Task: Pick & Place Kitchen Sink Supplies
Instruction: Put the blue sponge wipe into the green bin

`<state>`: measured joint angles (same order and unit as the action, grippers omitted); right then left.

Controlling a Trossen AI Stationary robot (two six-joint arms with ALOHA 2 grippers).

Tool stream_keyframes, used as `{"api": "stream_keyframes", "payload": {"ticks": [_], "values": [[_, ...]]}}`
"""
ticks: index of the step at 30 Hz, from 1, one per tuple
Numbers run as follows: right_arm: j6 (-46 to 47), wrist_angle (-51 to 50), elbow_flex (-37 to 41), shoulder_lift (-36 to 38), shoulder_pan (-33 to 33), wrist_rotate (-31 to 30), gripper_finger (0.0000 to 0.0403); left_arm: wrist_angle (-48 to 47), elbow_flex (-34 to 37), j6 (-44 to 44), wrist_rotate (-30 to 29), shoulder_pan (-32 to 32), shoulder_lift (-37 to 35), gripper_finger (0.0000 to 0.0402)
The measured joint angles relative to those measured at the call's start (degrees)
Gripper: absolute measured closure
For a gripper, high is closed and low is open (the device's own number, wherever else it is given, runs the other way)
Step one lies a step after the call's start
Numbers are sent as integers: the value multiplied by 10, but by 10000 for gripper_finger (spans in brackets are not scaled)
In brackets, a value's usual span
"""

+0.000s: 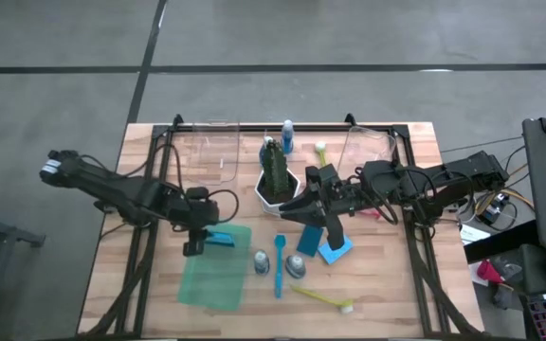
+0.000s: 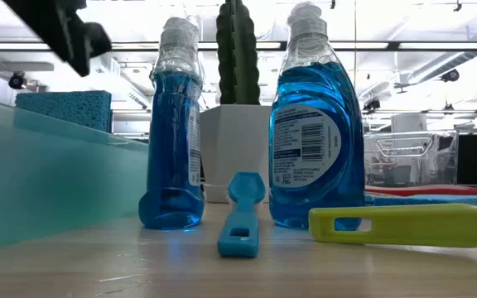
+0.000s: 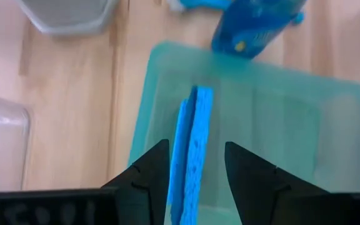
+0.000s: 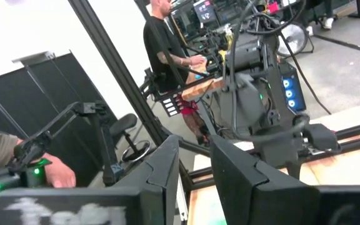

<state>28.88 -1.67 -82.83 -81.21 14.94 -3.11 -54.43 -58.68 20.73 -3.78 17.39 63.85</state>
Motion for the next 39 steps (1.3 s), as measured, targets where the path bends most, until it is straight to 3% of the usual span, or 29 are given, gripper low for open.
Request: {"api": "stream_keyframes", "payload": {"ticks": [13, 29, 39], "values": [[26, -13, 0, 2, 0, 2, 334, 0, -92, 28, -7, 0, -5, 257], [139, -237, 0, 2, 35, 39, 342, 86, -196, 45, -4, 0, -5, 257], [156, -433, 0, 0, 80, 33, 342, 181, -205, 33, -1, 0, -5, 257]]}}
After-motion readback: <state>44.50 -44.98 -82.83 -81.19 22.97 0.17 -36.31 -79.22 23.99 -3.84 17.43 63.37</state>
